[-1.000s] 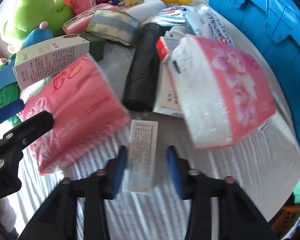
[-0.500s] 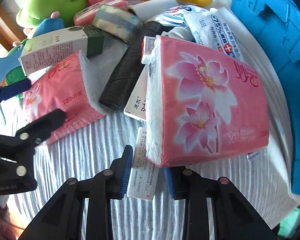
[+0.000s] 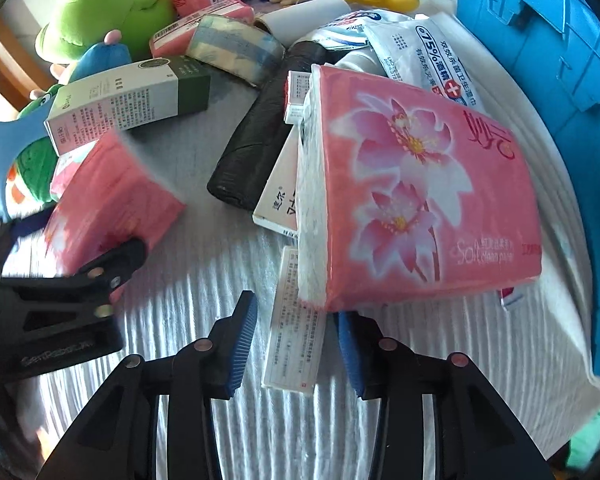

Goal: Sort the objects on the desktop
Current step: 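Close the right tool on the white leaflet card while the left tool grasps the pink tissue pack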

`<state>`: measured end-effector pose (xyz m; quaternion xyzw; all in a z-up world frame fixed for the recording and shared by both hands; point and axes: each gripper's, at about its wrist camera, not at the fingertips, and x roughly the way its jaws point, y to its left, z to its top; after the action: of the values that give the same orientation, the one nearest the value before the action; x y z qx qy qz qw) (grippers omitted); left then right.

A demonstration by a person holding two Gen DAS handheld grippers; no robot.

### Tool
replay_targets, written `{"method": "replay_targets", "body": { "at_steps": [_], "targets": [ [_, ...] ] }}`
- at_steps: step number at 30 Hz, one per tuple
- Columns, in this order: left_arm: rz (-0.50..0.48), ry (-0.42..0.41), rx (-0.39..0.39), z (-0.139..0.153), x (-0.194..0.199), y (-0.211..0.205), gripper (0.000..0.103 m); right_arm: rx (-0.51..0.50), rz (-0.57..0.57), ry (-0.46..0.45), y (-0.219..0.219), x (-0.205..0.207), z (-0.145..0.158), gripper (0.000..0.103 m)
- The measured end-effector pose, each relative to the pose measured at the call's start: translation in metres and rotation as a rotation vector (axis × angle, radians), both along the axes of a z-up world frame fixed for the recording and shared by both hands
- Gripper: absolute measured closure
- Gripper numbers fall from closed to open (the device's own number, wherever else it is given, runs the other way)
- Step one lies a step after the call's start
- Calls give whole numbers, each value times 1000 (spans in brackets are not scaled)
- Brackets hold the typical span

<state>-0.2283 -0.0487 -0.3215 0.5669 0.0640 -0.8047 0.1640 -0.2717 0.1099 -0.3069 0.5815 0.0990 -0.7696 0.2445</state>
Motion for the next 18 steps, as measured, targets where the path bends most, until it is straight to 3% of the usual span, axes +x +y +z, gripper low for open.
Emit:
{"method": "replay_targets", "body": {
  "at_steps": [4, 8, 11, 12, 14, 18],
  "targets": [
    [85, 29, 31, 3, 22, -5, 0, -43, 52, -15, -8, 15, 4, 63],
    [51, 8, 46, -2, 17, -6, 0, -64, 51, 0, -9, 25, 7, 55],
    [73, -51, 123, -21, 13, -16, 0, -108, 26, 7, -1, 31, 10, 48],
    [60, -8, 96, -17, 14, -14, 1, -112, 33, 19, -1, 35, 11, 44],
    [29, -14, 60, -20, 14, -11, 1, -94, 58, 42, -6, 44, 12, 38],
    [17, 12, 96, -19, 18, -17, 3, -42, 51, 40, -11, 53, 17, 38]
  ]
}}
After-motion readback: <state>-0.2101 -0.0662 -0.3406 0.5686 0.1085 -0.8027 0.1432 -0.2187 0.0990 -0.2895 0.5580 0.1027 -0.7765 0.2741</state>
